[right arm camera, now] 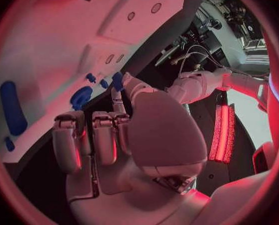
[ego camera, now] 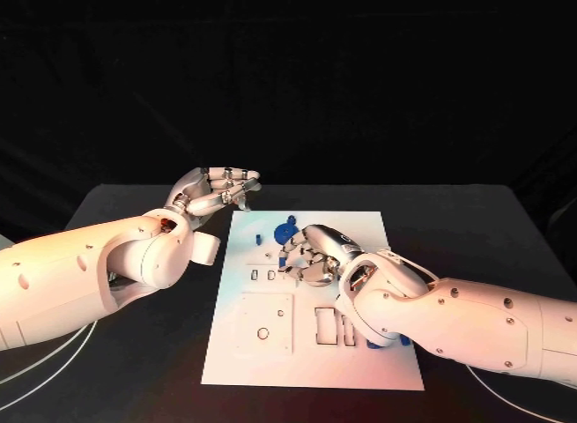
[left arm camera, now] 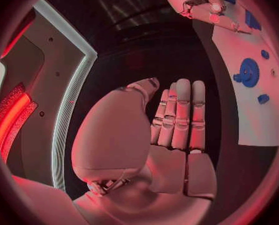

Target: Assemble the parts on the task board

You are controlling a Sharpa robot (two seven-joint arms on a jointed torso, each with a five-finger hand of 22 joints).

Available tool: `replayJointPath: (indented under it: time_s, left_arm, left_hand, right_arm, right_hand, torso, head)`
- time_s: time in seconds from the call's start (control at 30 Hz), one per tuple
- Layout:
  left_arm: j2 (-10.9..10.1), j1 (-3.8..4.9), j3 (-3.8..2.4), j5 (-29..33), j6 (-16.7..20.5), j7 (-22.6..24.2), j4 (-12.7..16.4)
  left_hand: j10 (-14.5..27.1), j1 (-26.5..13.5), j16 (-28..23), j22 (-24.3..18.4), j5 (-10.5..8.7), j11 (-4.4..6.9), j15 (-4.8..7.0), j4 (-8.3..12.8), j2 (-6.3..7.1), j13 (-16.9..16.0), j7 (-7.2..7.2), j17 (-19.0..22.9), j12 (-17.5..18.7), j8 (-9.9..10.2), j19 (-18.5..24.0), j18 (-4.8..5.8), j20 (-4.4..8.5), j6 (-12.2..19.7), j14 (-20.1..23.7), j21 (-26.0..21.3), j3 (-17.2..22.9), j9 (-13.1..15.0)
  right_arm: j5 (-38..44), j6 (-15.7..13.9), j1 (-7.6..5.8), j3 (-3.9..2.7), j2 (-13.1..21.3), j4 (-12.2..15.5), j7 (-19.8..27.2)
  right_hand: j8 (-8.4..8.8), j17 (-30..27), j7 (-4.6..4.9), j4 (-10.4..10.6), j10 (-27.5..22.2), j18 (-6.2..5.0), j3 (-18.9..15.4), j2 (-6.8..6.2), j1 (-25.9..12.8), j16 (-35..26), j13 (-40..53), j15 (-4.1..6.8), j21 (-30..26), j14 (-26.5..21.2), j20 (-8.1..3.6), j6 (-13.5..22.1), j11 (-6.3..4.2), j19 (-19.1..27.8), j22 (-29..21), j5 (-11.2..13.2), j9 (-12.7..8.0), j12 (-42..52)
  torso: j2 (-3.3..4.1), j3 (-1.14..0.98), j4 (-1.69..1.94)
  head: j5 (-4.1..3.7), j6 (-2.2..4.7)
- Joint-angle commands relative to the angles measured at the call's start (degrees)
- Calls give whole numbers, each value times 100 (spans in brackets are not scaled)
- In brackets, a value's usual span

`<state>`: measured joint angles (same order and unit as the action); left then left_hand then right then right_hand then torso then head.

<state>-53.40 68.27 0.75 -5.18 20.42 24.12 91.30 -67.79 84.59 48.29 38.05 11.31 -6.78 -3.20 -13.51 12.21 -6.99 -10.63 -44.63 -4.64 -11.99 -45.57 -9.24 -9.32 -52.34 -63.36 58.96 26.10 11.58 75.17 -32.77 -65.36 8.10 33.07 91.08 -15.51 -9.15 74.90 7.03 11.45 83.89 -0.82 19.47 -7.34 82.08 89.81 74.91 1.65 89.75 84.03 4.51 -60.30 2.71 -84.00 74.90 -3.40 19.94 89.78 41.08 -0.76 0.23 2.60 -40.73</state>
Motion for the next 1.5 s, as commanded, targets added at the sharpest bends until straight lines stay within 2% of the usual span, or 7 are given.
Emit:
replayJointPath:
  time_s: [0.03,0.57,0.7,1.5]
  left_arm:
    - [10,3,-1,26,-109,15,4]
    - [2,2,1,26,-127,-2,4]
    - [-1,2,1,26,-130,-10,4]
    - [-5,2,2,17,-172,-46,2]
  left_hand:
    - [-17,-59,36,6,-21,-16,15,6,15,-9,-30,7,-2,-33,49,-119,1,8,37,19,43,5]
    - [-17,-62,39,8,-21,-16,16,6,15,-10,-30,7,-3,-34,50,-120,1,8,35,22,43,6]
    - [-17,-62,39,8,-21,-16,16,6,15,-10,-30,7,-3,-34,50,-120,1,8,35,22,43,6]
    - [-9,-77,61,17,-22,-17,16,9,20,-11,-31,5,1,-32,57,-120,0,13,22,37,45,9]
  right_arm:
    - [430,170,51,5,-94,-61,-406]
    - [679,320,192,31,-364,-244,-584]
    - [718,323,199,32,-371,-275,-611]
    - [1042,235,217,33,-410,-373,-687]
  right_hand:
    - [-27,1510,-16,0,611,82,22,-6,-57,19,1509,5,25,597,-18,-10,-38,-600,1510,-3,3,22]
    - [-28,1510,-10,4,611,82,22,-32,-95,19,1509,-2,25,597,-12,-4,-31,-600,1510,-1,4,22]
    - [-29,1510,-8,6,611,82,22,-40,-108,19,1509,-3,25,597,-11,-3,-30,-600,1510,0,4,22]
    - [-14,1510,14,15,611,82,11,-131,-209,19,1509,-21,25,597,5,46,-12,-600,1510,1,-3,22]
  torso:
    - [0,-8,5]
    - [-1,-10,-1]
    - [-3,-10,-11]
    - [-1,-10,-10]
  head:
    - [17,-32]
    - [67,-121]
    - [73,-120]
    - [62,-88]
